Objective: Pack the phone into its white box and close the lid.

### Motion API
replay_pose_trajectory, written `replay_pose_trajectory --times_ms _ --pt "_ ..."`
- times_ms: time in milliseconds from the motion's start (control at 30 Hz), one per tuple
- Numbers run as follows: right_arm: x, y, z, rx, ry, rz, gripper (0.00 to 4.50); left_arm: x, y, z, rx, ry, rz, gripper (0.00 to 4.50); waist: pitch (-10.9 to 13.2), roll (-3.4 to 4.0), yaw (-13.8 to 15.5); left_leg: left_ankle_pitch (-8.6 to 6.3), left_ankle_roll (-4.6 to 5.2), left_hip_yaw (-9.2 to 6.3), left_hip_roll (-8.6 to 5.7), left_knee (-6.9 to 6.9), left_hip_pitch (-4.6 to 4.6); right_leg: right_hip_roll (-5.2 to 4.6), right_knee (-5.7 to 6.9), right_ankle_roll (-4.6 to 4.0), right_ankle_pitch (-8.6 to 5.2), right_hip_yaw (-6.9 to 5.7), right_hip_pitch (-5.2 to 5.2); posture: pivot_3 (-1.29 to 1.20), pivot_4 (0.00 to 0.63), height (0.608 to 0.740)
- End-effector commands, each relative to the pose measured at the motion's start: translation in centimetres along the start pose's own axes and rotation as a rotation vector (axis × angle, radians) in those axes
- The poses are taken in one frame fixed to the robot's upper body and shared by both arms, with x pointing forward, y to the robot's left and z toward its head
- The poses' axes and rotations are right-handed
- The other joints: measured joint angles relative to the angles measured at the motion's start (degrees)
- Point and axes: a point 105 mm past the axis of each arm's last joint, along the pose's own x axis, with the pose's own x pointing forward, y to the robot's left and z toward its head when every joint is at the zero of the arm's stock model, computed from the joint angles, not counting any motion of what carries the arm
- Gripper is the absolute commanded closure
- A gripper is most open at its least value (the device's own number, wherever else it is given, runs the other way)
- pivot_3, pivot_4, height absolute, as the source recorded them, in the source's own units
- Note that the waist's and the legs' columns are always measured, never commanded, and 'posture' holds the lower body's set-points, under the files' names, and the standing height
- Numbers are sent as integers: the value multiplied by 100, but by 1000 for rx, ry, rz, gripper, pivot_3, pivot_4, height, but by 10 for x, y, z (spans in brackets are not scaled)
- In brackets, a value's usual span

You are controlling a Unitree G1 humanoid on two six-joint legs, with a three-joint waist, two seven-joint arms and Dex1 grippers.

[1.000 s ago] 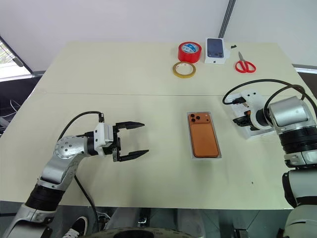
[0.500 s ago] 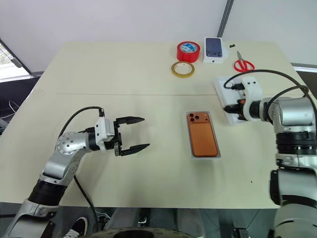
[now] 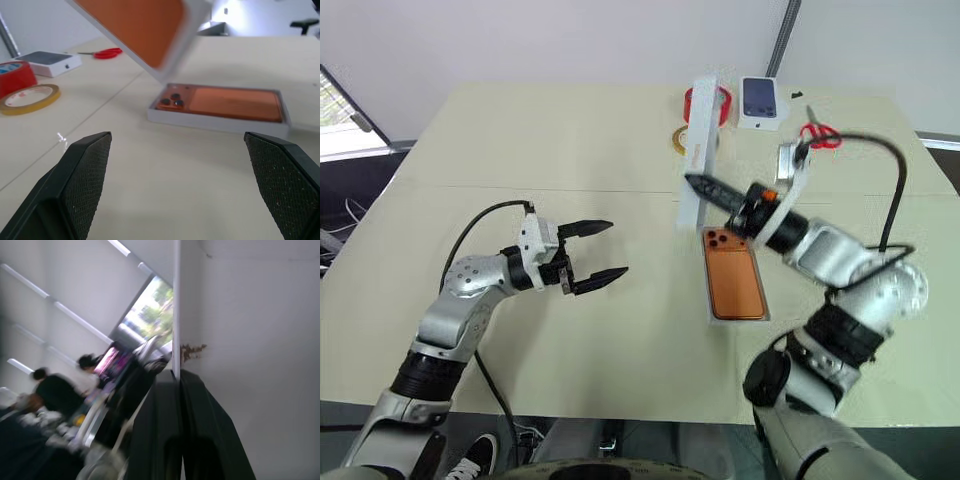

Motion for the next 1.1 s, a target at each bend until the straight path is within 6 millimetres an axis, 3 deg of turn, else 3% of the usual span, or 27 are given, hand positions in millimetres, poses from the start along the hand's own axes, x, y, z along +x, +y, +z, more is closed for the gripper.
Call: replay_pose_trajectory --times_ms 33,167,367,467,600,767,933,1100 --pt "-8 33 -21 2 77 99 4485 2 7 18 4 -51 25 0 0 0 -13 -2 3 0 0 1 0 0 -2 0 0 0 1 0 150 740" --pt "-15 37 -45 75 148 45 4485 10 0 21 -44 -69 -4 0 3 -1 -91 -2 8 2 0 5 -3 1 -9 1 0 0 4 0 150 740" --pt "-17 34 -61 125 190 27 4485 16 -18 20 -61 -90 -61 0 4 -3 -155 -2 8 3 7 8 14 10 -4 2 -1 0 17 0 150 740" --pt "-19 23 -69 170 229 -27 4485 17 -24 19 -89 -92 -82 0 5 -5 -127 -2 9 2 8 8 10 11 -8 2 -1 0 17 0 150 740" --pt "-18 1 -71 235 218 -125 4500 16 -32 14 -110 -88 -108 1732 3 -12 -118 -3 9 0 8 12 9 9 -15 2 -1 0 22 0 150 740" --pt "-19 -8 -65 254 208 -141 4500 23 -45 -2 -118 -50 -129 4435 4 -11 -118 -3 9 0 9 10 9 7 -18 2 -1 0 22 0 150 740" --pt "-22 -13 -66 234 269 -185 4500 42 -44 -16 -100 -26 -118 4474 3 -10 -96 -4 11 0 9 11 8 6 -21 2 -1 0 23 0 150 740" --pt "-22 -21 -55 225 245 -218 4500 56 -44 -21 -106 -33 -136 4474 3 -12 -99 -5 12 0 9 10 6 5 -24 2 -1 -1 22 0 150 740"
